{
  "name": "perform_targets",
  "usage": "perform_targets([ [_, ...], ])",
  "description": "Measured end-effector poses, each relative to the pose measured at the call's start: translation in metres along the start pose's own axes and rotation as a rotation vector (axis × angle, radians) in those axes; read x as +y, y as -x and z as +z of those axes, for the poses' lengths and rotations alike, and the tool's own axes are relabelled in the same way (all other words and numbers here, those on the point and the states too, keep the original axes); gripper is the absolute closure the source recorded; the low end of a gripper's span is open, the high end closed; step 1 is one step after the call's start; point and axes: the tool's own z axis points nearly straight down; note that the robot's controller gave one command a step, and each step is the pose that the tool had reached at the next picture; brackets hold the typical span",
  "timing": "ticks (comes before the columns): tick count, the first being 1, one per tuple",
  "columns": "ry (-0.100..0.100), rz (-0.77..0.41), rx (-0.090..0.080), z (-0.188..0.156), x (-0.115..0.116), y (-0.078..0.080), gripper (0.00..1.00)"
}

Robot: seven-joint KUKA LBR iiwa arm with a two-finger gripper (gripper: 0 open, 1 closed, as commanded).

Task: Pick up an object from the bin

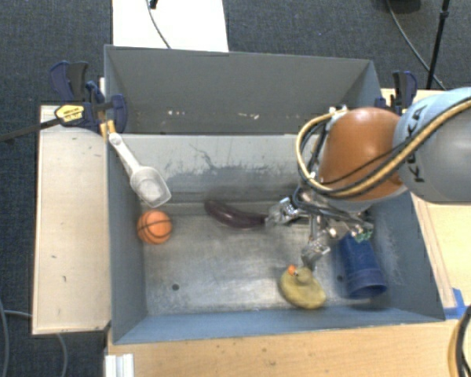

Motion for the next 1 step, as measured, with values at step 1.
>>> perform_targets([
  [1, 0.0, 0.0, 0.0, 0.0, 0.0, 0.0, 0.0],
])
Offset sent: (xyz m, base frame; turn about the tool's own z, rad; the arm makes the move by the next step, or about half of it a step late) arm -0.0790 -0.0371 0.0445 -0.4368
